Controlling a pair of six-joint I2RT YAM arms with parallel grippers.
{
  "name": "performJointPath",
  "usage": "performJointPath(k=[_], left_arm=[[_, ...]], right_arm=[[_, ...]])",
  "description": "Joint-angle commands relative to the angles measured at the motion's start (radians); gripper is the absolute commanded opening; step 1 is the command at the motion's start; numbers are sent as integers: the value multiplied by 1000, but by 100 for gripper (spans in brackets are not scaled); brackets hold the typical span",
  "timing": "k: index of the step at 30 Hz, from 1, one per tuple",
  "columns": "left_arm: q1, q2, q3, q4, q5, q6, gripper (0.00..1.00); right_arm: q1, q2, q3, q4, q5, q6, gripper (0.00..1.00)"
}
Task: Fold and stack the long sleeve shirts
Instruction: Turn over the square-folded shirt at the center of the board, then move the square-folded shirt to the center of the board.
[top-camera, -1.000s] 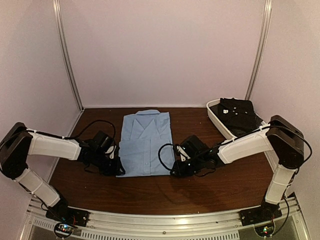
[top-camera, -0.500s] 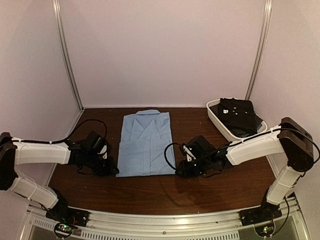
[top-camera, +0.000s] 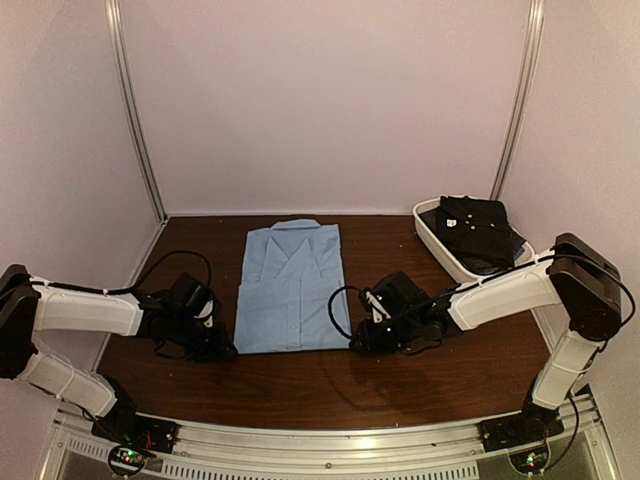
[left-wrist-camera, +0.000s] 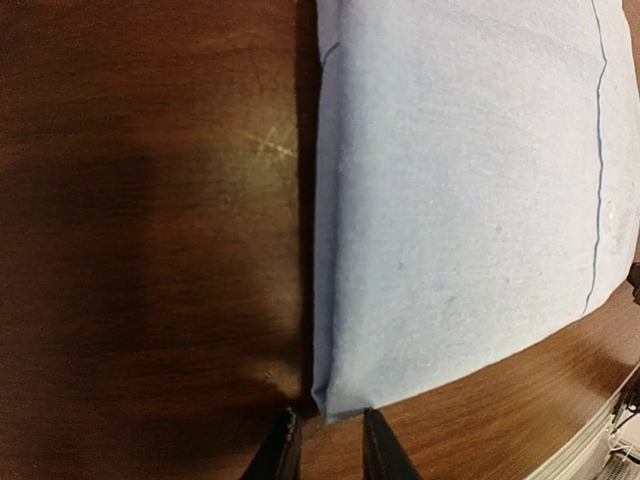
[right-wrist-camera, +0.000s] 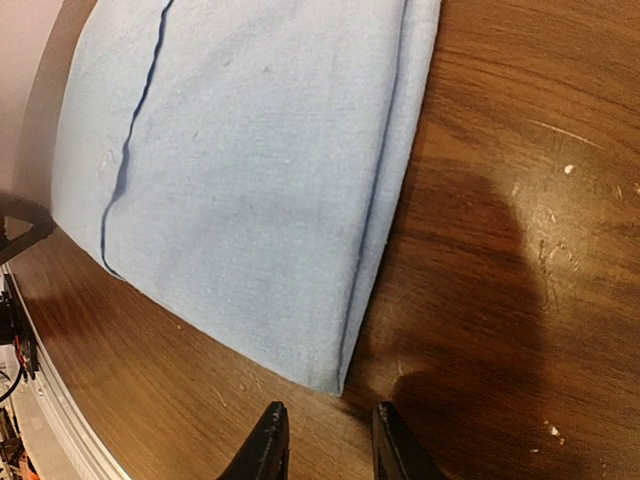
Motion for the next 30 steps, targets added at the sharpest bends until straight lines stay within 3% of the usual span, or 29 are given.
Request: performJointPath(k=[1, 17, 30], left_arm=[[-7, 19, -10, 74, 23, -22, 23], [-5, 40, -13, 54, 0, -21, 21], [-7, 47, -12, 66, 4, -9, 8]], right_arm=[[-15, 15, -7, 27, -13, 12, 30], [-17, 53, -6, 78, -48, 20, 29], [-17, 71, -4, 102, -65, 25, 26]])
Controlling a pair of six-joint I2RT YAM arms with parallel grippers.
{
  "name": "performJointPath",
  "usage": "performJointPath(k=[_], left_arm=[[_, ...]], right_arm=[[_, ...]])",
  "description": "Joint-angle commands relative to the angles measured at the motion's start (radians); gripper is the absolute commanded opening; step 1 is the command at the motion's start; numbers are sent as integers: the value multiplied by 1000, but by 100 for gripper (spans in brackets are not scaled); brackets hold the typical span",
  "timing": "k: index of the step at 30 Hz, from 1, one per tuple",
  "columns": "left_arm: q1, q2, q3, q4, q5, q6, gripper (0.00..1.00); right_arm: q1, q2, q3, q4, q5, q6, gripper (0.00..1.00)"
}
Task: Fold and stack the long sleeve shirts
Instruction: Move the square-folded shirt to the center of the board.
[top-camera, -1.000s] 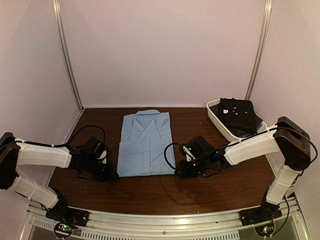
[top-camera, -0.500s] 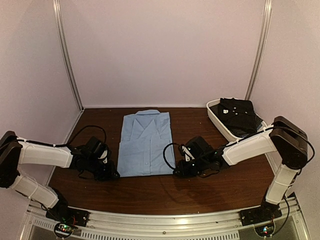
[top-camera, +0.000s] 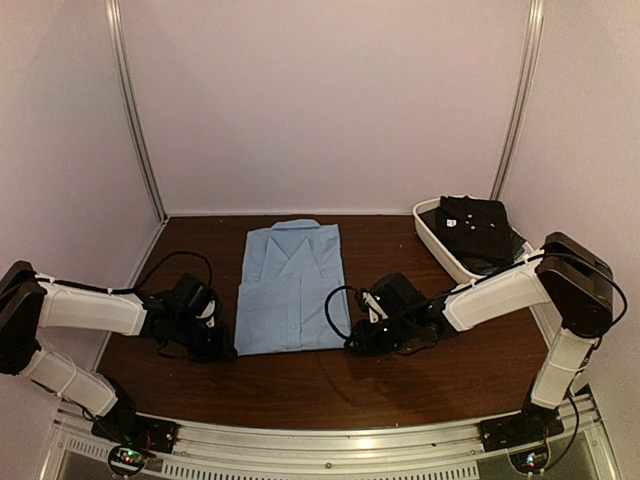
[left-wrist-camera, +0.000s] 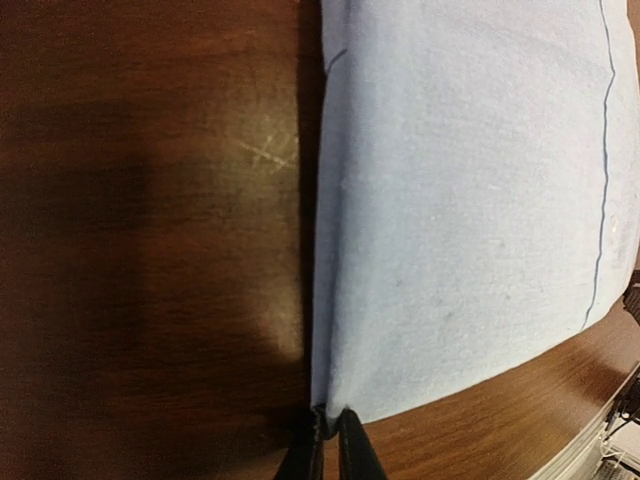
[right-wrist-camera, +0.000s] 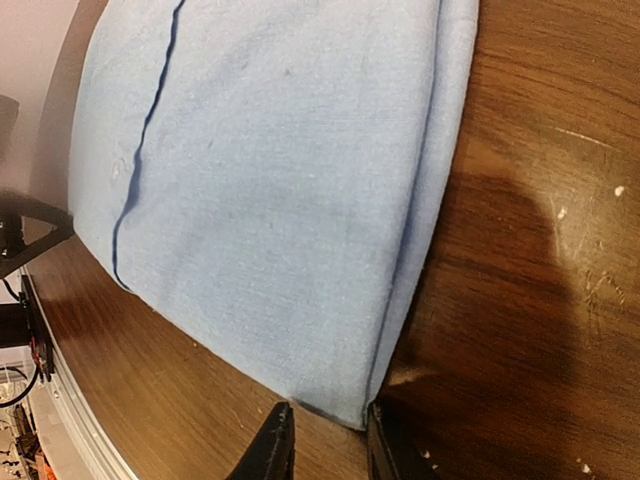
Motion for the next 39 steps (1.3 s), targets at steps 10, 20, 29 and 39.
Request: performJointPath(k=[10, 20, 29, 39], left_arm=[[-7, 15, 0, 26, -1, 28, 0], [-27, -85, -18, -15, -9, 25, 0], [-185, -240, -10, -123, -123, -60, 0], [-279, -348, 68, -243, -230, -132, 0]], right_arm=[[-4, 25, -1, 48, -8, 4, 12], [0, -59, -83, 83, 8, 1, 0], [66, -198, -181, 69, 63, 25, 0], [131, -434, -153, -130, 157, 16, 0]])
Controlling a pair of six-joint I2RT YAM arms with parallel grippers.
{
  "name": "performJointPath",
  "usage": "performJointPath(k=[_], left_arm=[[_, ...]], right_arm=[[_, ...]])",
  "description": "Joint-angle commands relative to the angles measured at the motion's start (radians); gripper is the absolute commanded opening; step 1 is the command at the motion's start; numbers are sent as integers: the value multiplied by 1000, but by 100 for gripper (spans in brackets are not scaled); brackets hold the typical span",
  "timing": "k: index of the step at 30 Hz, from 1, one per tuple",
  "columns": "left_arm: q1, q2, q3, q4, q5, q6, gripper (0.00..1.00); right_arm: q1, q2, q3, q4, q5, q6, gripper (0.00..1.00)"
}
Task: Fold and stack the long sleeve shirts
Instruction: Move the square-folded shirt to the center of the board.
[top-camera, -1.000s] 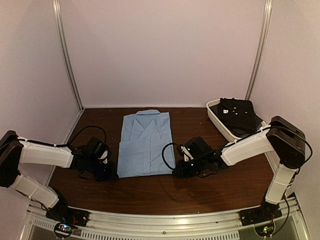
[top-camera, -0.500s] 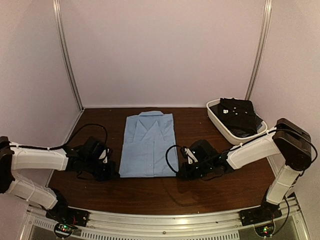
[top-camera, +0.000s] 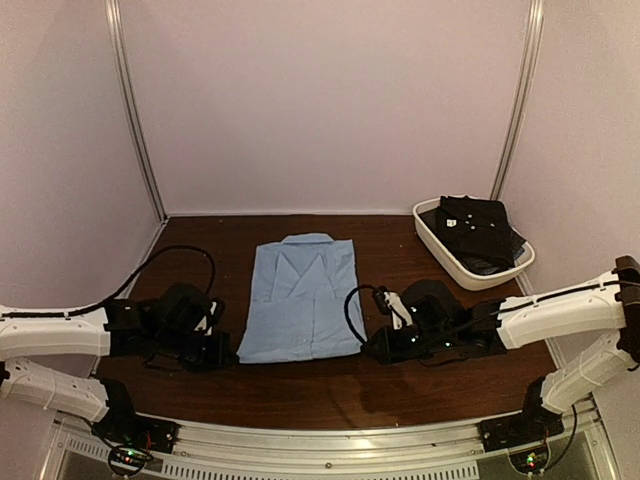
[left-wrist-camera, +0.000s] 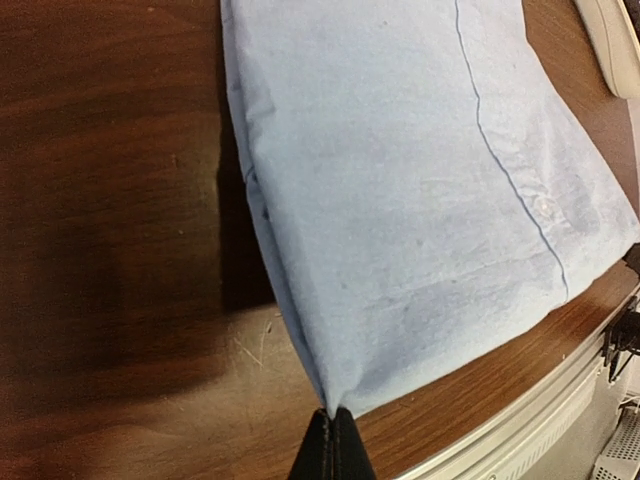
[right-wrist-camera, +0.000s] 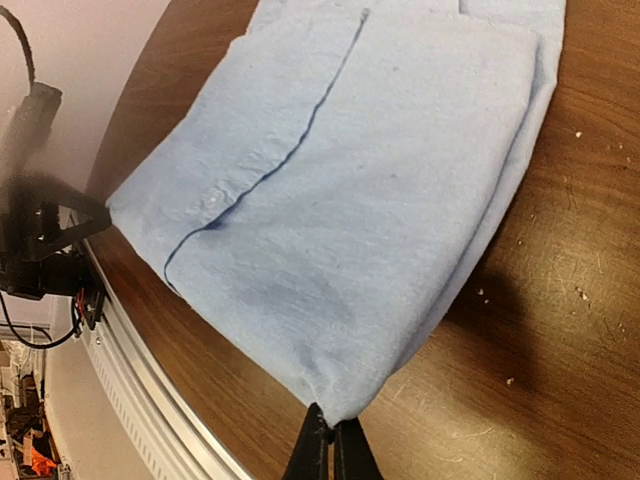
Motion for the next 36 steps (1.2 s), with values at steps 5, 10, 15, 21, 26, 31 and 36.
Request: performJointPath(k=[5, 10, 15, 21, 26, 31, 36], left_arm=[[-7, -53, 144, -109, -123, -12, 0], [-8, 21, 228, -143, -177, 28, 0], [16, 113, 327, -147, -197, 97, 0], [265, 320, 525, -37, 24, 290, 0], [441, 722, 830, 65, 141, 436, 0], [532, 1223, 1287, 101, 259, 461, 0], [532, 1506, 1624, 53, 328, 441, 0]], right_arm=[[14, -83, 115, -173, 105, -37, 0], [6, -50, 197, -232, 134, -71, 0], [-48, -26, 260, -249, 108, -96, 0], [-204, 133, 453, -268, 10, -201, 0], [-378, 477, 770, -248, -64, -291, 0], [-501, 856, 1110, -252, -64, -302, 0], [-560, 1094, 1378, -353, -87, -292, 0]])
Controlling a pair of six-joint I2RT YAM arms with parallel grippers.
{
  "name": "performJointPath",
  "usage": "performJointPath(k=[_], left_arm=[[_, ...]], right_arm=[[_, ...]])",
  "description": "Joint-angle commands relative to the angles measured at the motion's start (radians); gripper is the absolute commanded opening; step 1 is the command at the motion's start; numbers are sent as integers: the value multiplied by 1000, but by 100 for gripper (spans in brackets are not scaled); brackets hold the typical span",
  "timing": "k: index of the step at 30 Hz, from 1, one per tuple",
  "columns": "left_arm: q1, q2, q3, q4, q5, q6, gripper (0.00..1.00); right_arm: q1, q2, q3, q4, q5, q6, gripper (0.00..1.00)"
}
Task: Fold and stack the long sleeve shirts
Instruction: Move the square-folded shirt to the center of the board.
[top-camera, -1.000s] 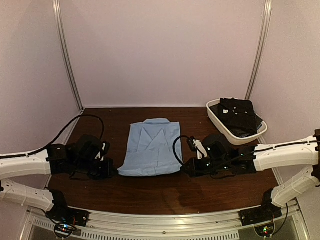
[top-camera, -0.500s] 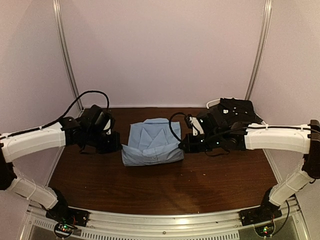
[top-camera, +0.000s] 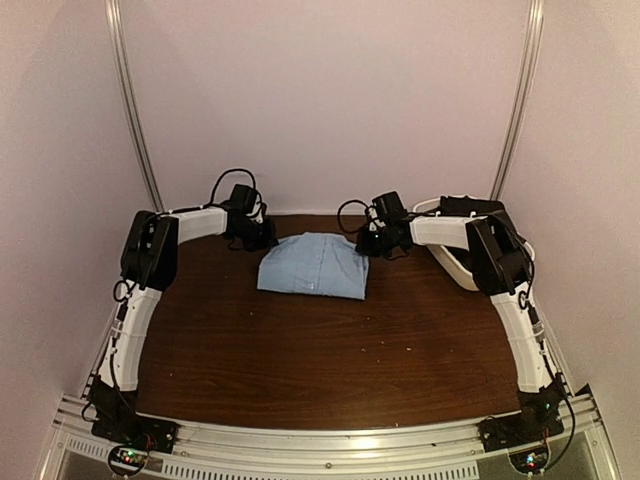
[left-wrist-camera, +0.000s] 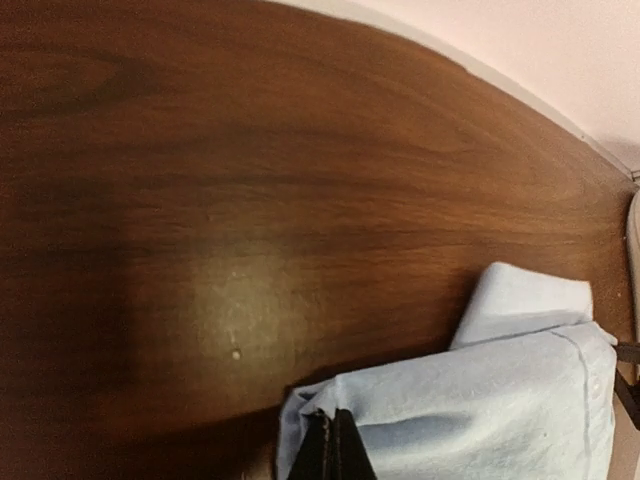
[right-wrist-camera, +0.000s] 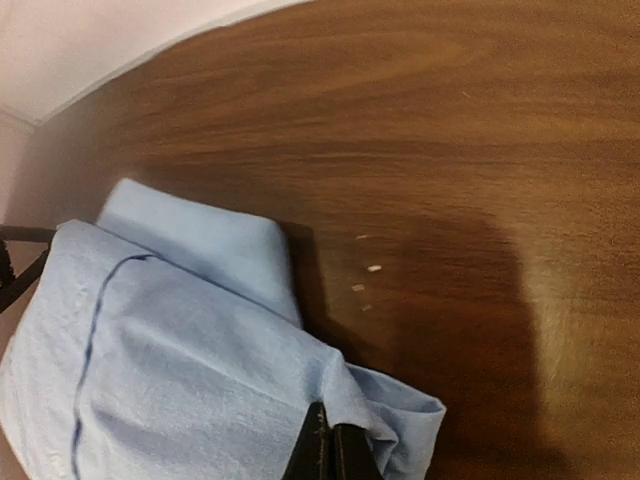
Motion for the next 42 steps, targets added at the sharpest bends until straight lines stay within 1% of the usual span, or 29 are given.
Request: performJointPath(k=[1, 4, 6, 10, 11, 14, 15, 18, 21, 23, 26, 28, 32, 35, 38, 42], left_arm=[[-16, 112, 149, 1, 120, 14, 0], [-18, 76, 47, 49, 140, 0, 0], [-20, 4, -87, 99, 138, -25, 0], [-23, -207, -441, 276, 126, -94, 0], [-26, -264, -556, 309, 121, -109, 0], [-54, -439, -796, 372, 85, -143, 0], [-64, -502, -865, 388, 67, -150, 0], [-90, -673, -1054, 401, 21, -174, 0], [-108, -828, -1179, 402, -8, -196, 0], [-113, -897, -1221, 390, -33, -208, 0], [-115, -963, -1240, 374, -55, -210, 0], [-115, -967, -1222, 369, -66, -199, 0], [-115, -937, -1158, 289, -105, -177, 0], [-111, -917, -1126, 258, -135, -175, 0], [-98, -885, -1105, 221, -159, -178, 0], [-86, -888, -1121, 212, -186, -190, 0]], right_arm=[[-28, 107, 152, -110, -24, -19, 0], [-24, 98, 115, -103, -28, -27, 0], [-17, 72, 43, -69, -41, -24, 0], [31, -16, -124, -12, -61, -24, 0], [49, -42, -173, 7, -62, -24, 0], [127, -137, -319, 55, -72, -12, 0], [150, -175, -388, 75, -71, -6, 0], [208, -298, -521, 112, -44, 12, 0], [230, -410, -606, 124, -26, 13, 0], [233, -475, -639, 114, -1, 1, 0], [232, -530, -650, 83, 27, -18, 0], [233, -546, -655, 80, 29, -21, 0], [229, -558, -649, 68, 52, -26, 0], [213, -544, -628, 72, 61, -34, 0], [187, -493, -581, 67, 47, -46, 0], [174, -415, -512, 53, 32, -66, 0]])
